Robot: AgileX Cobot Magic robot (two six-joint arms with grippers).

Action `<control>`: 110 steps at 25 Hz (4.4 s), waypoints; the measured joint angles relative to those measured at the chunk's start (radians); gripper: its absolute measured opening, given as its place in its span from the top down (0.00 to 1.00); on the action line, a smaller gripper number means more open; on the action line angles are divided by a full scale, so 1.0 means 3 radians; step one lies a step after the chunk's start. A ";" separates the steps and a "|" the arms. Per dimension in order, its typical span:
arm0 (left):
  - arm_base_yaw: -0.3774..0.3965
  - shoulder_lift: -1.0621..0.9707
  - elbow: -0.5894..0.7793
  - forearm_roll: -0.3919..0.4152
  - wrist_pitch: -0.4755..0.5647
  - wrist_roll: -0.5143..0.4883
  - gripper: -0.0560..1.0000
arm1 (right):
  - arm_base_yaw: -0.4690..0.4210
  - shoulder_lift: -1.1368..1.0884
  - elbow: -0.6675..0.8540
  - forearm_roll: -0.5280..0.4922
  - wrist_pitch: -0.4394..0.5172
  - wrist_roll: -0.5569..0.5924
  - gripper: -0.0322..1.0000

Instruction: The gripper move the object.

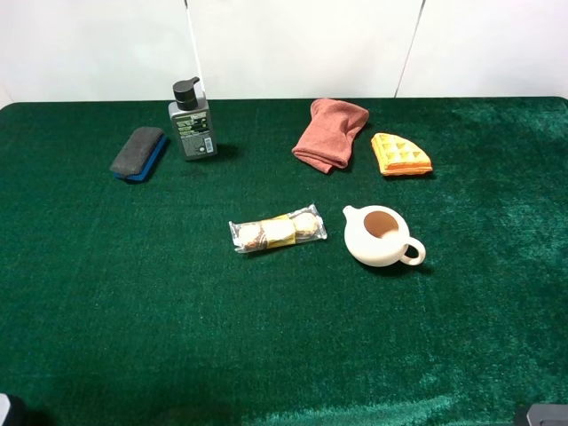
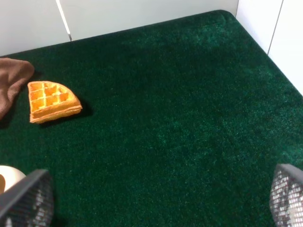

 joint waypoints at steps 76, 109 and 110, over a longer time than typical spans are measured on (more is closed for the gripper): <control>-0.0863 0.4945 -0.2925 -0.0518 -0.0952 0.2685 0.01 | 0.0000 0.0000 0.0000 0.0003 0.0000 0.0000 0.30; -0.0967 0.5132 -0.2925 -0.0517 -0.1236 0.2933 0.54 | 0.0000 0.0000 0.0000 0.0009 0.0000 0.0000 0.30; -0.0967 0.5132 -0.2925 -0.0517 -0.1236 0.2933 0.54 | 0.0000 0.0000 0.0000 0.0009 0.0000 0.0000 0.30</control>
